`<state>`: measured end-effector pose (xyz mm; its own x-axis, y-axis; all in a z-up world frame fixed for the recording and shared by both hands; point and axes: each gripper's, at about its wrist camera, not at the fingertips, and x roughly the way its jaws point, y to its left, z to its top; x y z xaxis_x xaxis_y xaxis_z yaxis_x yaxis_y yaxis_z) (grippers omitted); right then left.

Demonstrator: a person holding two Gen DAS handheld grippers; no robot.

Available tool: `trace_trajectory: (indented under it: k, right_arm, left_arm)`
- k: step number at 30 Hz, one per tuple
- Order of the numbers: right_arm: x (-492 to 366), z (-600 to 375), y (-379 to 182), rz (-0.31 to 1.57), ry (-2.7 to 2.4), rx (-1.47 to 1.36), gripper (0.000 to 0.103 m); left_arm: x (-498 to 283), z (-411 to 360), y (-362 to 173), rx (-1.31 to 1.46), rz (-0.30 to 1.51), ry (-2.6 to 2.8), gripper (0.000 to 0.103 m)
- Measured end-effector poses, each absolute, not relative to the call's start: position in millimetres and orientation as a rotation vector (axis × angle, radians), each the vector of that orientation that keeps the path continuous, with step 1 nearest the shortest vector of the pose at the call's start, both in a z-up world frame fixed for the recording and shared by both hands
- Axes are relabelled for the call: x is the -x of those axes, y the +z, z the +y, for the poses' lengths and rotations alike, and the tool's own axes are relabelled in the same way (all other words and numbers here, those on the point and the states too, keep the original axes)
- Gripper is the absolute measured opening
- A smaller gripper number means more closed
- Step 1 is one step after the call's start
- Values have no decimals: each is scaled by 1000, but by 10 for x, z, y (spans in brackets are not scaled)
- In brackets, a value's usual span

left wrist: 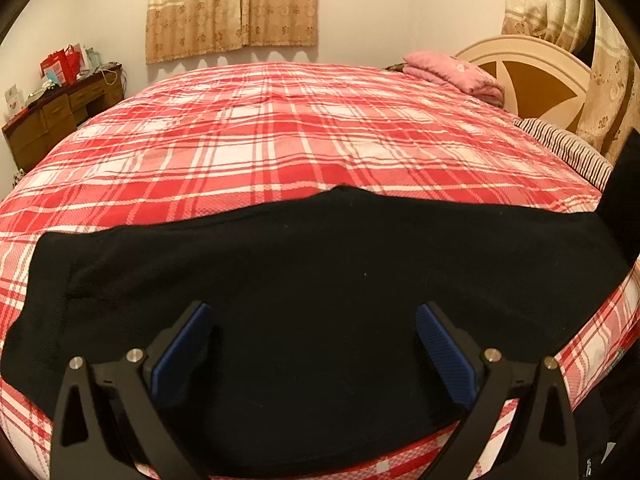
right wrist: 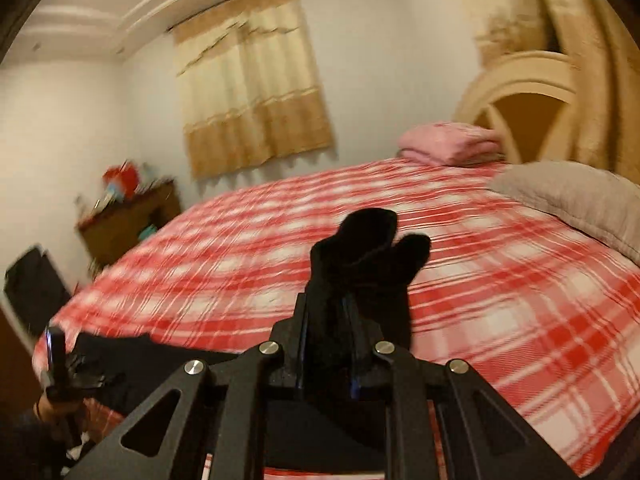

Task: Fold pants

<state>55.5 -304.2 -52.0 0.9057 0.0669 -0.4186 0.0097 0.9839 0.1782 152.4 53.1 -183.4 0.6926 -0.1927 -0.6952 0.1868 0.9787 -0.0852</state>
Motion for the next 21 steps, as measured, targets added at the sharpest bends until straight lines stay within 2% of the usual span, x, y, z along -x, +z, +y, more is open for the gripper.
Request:
trace_trajectory:
  k: [12, 21]
  right_arm:
    - [-1162, -1453, -1123, 591, 278, 59, 15]
    - [-1310, -940, -1731, 739, 367, 206, 16]
  left_arm:
    - [-1549, 603, -1854, 47, 782, -217, 103]
    - [-1528, 563, -1845, 82, 786, -261, 103]
